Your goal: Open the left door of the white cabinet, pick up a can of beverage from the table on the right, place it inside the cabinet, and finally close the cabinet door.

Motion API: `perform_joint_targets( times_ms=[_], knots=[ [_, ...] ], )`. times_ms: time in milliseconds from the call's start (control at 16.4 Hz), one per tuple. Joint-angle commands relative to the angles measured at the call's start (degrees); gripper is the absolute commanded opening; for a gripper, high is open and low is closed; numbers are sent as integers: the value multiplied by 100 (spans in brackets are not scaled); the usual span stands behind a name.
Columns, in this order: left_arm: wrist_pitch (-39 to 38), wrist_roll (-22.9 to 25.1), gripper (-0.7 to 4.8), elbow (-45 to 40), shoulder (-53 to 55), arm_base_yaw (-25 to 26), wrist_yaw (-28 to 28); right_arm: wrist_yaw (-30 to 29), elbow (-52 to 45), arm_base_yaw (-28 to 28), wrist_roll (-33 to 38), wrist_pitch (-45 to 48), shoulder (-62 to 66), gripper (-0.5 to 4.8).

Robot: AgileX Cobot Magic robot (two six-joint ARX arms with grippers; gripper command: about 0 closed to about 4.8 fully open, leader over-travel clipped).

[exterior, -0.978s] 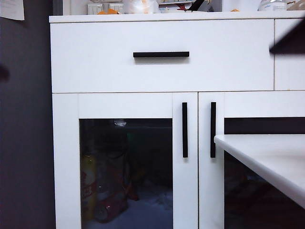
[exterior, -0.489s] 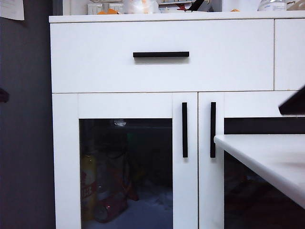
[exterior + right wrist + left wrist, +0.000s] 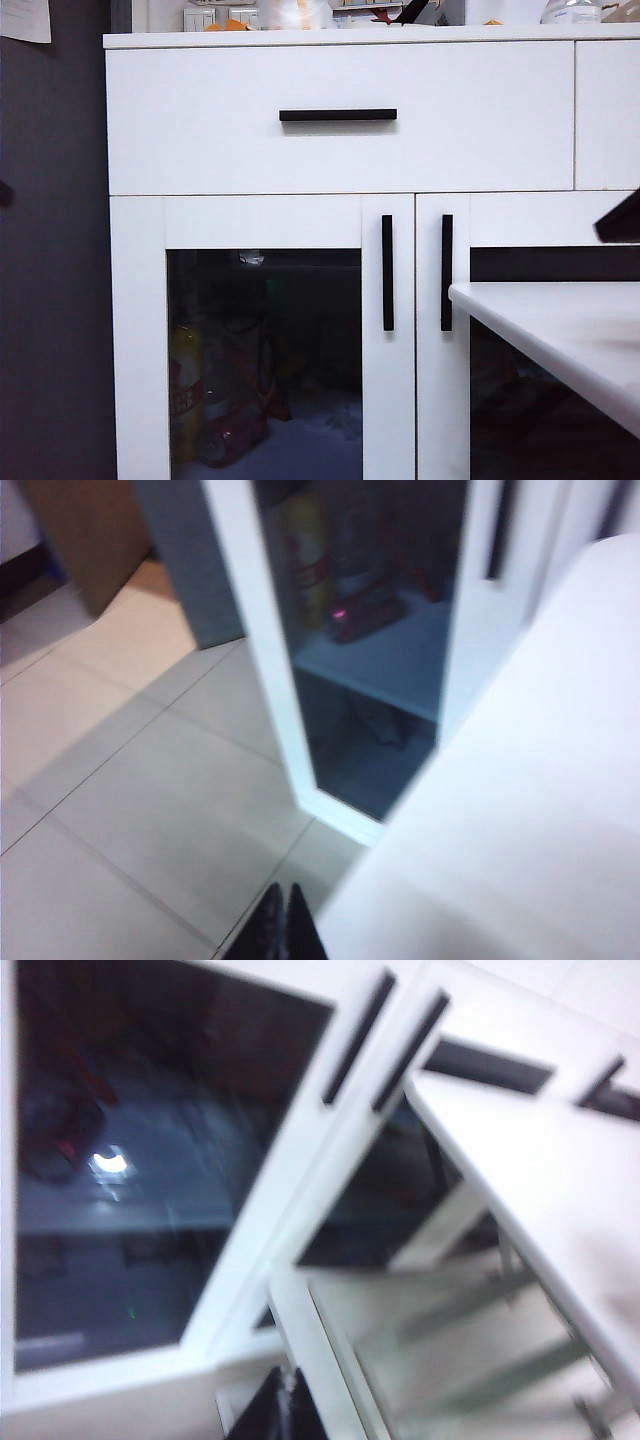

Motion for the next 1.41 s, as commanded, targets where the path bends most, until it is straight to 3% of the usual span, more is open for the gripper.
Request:
perform_joint_targets(
  times_ms=[61, 306, 550, 673, 734, 1406],
  knots=[
    [-17, 26, -5, 15, -210, 787, 70, -33, 20, -643, 17, 35, -389, -5],
    [-2, 26, -5, -13, -654, 2566, 70, -28, 22, -2573, 17, 59, -1344, -5],
    [55, 26, -5, -234, -656, 3101, 2, 39, -221, -3670, 17, 376, -1318, -5],
    [125, 31, -5, -479, -656, 3117, -42, 61, -645, -3810, 24, 461, -1318, -5],
    [177, 39, -5, -481, -656, 3117, -37, 37, -645, -3799, -7, 166, -1318, -5],
    [138, 46, -5, -481, -656, 3115, -17, 39, -645, -3742, -4, 479, -1318, -5]
  ],
)
